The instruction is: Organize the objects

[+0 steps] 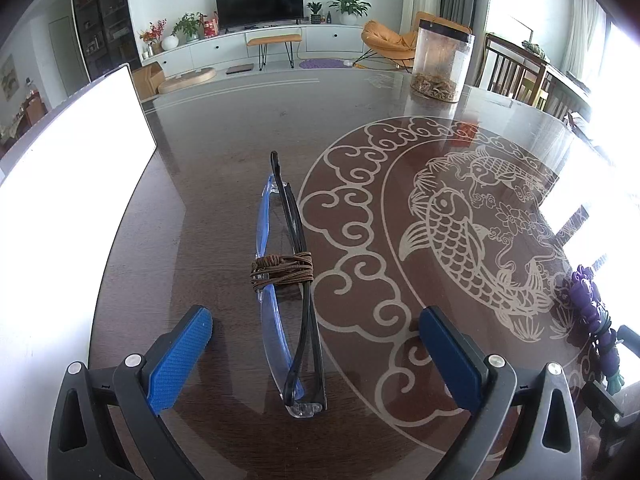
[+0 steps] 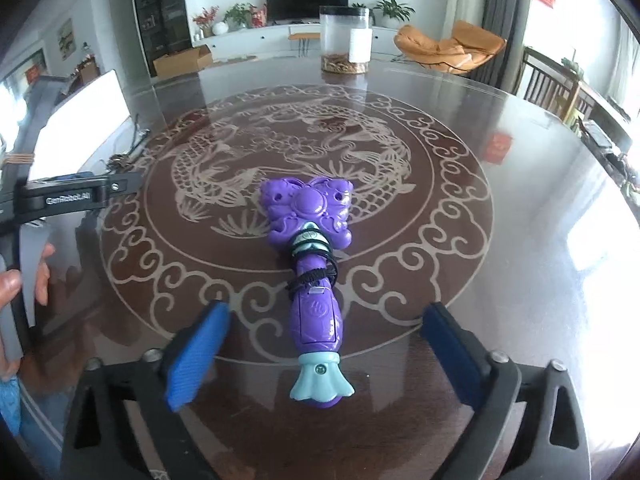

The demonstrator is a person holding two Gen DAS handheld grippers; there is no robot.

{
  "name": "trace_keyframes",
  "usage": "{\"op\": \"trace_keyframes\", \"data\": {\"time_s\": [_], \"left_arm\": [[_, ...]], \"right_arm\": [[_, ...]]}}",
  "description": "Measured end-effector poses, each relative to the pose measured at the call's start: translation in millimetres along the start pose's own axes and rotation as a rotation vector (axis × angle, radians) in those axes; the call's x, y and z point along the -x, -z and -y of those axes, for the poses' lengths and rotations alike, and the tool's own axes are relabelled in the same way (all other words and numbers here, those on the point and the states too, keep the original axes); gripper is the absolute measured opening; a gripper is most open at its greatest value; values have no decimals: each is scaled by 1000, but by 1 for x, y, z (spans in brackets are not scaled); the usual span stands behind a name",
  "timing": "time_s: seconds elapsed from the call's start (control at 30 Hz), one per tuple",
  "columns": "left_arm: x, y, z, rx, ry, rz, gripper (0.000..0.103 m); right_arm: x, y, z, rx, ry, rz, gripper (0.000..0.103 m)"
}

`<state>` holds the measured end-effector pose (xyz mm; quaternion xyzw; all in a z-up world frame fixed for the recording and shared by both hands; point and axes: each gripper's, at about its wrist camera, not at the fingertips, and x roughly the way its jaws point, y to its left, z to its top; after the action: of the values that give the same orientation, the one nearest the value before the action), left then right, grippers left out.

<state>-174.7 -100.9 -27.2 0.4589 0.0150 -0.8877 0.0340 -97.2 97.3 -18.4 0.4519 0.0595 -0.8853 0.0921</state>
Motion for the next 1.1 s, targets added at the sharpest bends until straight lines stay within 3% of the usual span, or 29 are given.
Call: {"op": "trace_keyframes", "data": {"time_s": [0.13,0.23,0.4,0.53,0.6,0.63,0.67,0.73,0.8,1.03,1.1], "left_arm": [[0,-1,0,3,2,-3,103],[-1,-5,-1,-37,36,-50,103],[2,-13,-22,9,174,-94,103],[-4,-18,-9,-137,136,-152,103],[0,-18,-8,-166,166,-86,87],[1,-19,-9,-167,116,-60,62],[2,-20,-11,-155,112,-44,29],[3,-23,-29,-31,209,-36,25],[8,-17,-37,18,232,-28,24],[55,53,-12,-24,221,3,24],[66,68,-7,-33,225,14,24]], "right_arm": [[1,3,0,-4,5,0,101],[2,2,-2,5,20,5,102],[2,2,-2,3,22,5,102],[1,1,-1,-2,17,3,102],[1,1,0,-2,14,2,102],[1,1,-1,-2,13,3,102],[0,0,-1,-2,12,2,102],[0,1,-1,-2,9,1,102],[0,1,0,-5,4,0,102],[-2,-1,2,-5,-16,-17,103],[-3,-8,7,-14,-62,-57,103]]}}
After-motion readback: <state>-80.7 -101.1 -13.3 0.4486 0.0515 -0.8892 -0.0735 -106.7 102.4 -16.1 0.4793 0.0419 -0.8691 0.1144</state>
